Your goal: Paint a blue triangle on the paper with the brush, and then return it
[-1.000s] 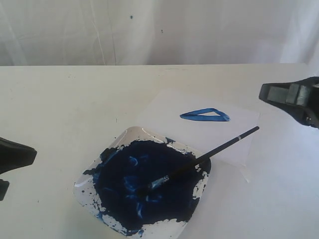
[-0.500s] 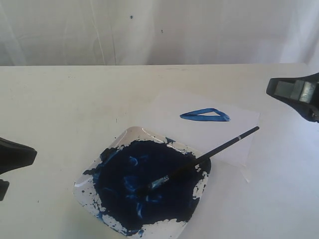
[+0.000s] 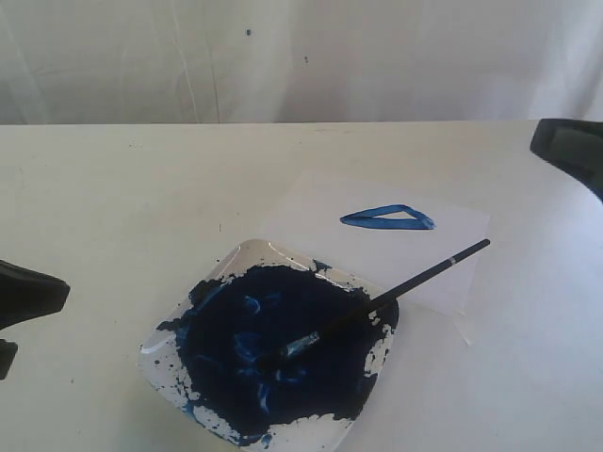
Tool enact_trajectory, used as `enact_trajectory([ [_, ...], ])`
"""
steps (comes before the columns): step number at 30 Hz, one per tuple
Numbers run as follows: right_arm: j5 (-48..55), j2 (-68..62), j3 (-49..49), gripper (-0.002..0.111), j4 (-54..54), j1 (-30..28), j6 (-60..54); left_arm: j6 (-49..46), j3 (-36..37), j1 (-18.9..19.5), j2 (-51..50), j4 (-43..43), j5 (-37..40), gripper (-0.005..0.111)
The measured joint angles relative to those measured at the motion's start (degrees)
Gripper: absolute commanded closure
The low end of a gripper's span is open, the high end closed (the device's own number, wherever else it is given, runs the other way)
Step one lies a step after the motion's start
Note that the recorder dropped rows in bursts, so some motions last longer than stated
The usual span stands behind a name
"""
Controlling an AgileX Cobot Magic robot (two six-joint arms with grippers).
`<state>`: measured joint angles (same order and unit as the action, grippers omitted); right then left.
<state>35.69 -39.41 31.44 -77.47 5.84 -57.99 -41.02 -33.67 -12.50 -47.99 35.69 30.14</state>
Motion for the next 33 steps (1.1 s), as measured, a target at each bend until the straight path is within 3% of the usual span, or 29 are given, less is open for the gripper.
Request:
enact_trajectory([
  [23,0.2,38.7,0.0,0.104,0.4,0.0,-0.4,0.0,0.0,0.0,0.0,0.0,0.0,0.107],
  [33,-0.9,39.2,-2.7,0.104,2.9,0.0,1.3,0.0,0.0,0.0,0.0,0.0,0.0,0.107],
])
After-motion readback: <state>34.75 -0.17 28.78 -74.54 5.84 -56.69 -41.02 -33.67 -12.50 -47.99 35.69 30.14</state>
